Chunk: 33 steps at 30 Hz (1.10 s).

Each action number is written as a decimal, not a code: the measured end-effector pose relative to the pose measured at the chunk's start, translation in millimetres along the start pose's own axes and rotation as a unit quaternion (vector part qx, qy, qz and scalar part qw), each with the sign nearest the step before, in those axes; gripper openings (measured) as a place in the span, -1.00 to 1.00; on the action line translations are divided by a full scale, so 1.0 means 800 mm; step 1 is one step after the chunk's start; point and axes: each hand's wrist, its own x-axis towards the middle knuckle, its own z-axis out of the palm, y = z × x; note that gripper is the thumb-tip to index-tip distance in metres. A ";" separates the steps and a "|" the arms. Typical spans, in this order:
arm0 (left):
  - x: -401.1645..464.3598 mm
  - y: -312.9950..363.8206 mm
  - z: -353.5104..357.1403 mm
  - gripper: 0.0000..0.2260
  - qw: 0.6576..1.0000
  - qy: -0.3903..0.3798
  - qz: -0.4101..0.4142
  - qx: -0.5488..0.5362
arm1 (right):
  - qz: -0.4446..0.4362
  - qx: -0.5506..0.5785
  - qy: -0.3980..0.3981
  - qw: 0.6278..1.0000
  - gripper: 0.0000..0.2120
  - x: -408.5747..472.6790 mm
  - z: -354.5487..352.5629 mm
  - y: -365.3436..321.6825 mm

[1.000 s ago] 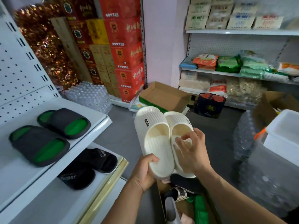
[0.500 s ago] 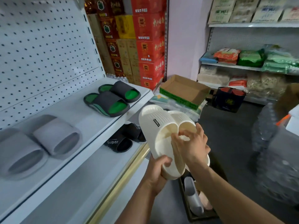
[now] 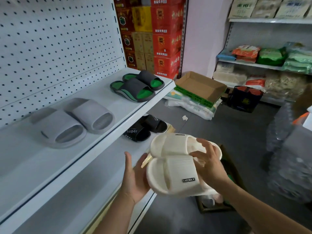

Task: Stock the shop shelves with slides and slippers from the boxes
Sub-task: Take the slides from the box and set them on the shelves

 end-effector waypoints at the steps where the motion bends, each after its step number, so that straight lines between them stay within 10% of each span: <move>1: 0.001 0.005 -0.005 -0.28 0.999 0.016 -0.007 0.033 | -0.017 -0.015 -0.017 1.000 -0.36 0.000 0.002 0.004; 6: 0.007 0.007 -0.022 -0.49 0.987 0.055 -0.046 0.147 | -0.115 -0.167 -0.078 0.976 -0.80 0.019 0.015 0.021; 12: 0.007 -0.018 -0.053 -0.15 0.984 0.012 -0.031 0.175 | -0.161 -0.203 -0.129 0.957 -0.81 0.045 0.037 0.020; 26: 0.027 -0.044 -0.069 -0.61 0.978 0.112 0.034 0.170 | -0.157 -0.195 -0.255 0.934 -0.84 0.108 0.079 0.026; 33: 0.020 -0.016 -0.134 -0.45 0.948 0.239 0.088 0.189 | -0.279 -0.268 -0.335 0.859 -0.83 0.138 0.129 0.021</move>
